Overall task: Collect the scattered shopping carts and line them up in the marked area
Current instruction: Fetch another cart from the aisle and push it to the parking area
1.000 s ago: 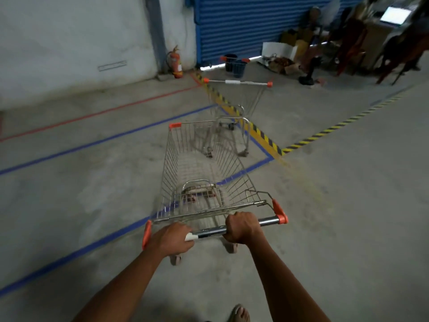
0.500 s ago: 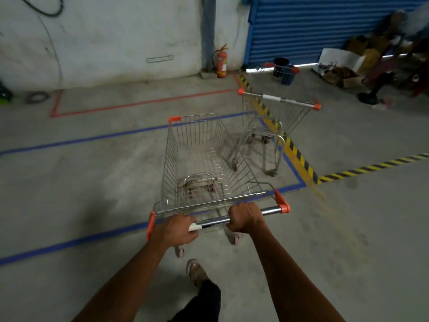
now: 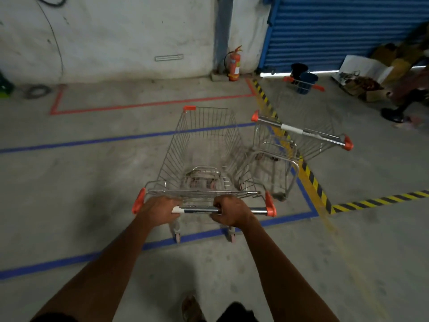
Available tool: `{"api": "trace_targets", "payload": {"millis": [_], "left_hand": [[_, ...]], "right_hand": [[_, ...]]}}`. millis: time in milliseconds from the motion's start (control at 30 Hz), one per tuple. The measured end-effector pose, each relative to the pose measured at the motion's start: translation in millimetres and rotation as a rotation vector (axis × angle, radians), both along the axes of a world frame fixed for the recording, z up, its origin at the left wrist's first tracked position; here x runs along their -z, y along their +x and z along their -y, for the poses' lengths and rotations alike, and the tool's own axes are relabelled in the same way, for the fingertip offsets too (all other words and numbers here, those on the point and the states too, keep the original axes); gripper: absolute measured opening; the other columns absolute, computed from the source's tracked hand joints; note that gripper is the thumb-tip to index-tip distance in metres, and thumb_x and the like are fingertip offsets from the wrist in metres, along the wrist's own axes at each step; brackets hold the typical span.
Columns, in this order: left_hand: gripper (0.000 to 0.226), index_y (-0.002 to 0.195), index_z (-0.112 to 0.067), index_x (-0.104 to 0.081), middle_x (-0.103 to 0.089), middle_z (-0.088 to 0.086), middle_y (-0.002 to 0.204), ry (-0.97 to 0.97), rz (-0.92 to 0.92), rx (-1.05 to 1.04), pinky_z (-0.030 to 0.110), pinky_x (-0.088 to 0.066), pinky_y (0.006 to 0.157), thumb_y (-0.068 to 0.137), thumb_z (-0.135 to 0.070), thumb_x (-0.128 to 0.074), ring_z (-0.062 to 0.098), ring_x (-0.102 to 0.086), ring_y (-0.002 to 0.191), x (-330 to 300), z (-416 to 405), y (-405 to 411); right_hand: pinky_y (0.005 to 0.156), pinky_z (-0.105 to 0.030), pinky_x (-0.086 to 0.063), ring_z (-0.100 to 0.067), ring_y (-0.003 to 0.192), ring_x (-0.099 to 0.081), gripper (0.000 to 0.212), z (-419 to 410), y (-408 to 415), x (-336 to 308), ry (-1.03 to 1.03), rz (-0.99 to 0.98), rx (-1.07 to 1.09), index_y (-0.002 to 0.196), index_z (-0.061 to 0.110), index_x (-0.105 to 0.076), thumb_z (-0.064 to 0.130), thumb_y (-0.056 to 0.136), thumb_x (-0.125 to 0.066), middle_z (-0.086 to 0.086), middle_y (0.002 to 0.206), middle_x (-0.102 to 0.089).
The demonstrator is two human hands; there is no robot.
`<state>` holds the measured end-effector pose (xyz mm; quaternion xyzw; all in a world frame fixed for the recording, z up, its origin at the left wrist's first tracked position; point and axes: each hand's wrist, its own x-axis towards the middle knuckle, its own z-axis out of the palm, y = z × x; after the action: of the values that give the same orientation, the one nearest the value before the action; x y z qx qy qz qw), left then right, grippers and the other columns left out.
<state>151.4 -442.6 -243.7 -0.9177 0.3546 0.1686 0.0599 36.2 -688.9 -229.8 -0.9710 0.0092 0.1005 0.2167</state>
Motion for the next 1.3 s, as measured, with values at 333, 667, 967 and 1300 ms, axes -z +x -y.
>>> {"api": "trace_targets", "payload": {"millis": [333,667,967,1300], "left_hand": [[0.033,0.112,-0.024,-0.064,-0.071,0.0,0.112,0.185,0.271,-0.155,0.034,-0.042,0.099,0.092,-0.047,-0.053,0.02,-0.065,0.112,-4,42,131],[0.031,0.108,-0.023,-0.068,-0.071,-0.001,0.111,0.138,0.239,-0.23,0.035,-0.033,0.107,0.092,-0.045,-0.053,0.022,-0.061,0.116,-8,74,214],[0.03,0.112,-0.025,-0.065,-0.068,-0.004,0.116,0.094,0.207,-0.179,0.038,-0.031,0.11,0.093,-0.045,-0.052,0.02,-0.056,0.119,-10,79,254],[0.032,0.12,-0.025,-0.059,-0.061,-0.004,0.122,-0.103,0.18,-0.098,0.036,-0.031,0.11,0.091,-0.039,-0.057,0.018,-0.055,0.122,-5,58,257]], "right_hand": [[0.071,-0.029,-0.04,-0.025,0.086,-0.064,0.031,20,134,8,0.154,0.021,-0.137,0.105,0.01,-0.066,0.04,0.097,-0.069,-0.011,0.095,-0.069],[0.077,-0.037,-0.048,-0.028,0.089,-0.063,0.033,30,220,22,0.155,0.058,-0.129,0.106,0.011,-0.061,0.043,0.101,-0.061,-0.012,0.097,-0.067],[0.075,-0.037,-0.049,-0.031,0.096,-0.067,0.026,26,256,22,0.012,0.056,-0.048,0.111,0.015,-0.058,0.038,0.1,-0.054,-0.009,0.105,-0.07],[0.081,-0.035,-0.053,-0.018,0.085,-0.064,0.048,11,267,13,-0.145,0.026,0.028,0.096,0.025,-0.062,0.07,0.096,-0.045,0.003,0.093,-0.067]]}}
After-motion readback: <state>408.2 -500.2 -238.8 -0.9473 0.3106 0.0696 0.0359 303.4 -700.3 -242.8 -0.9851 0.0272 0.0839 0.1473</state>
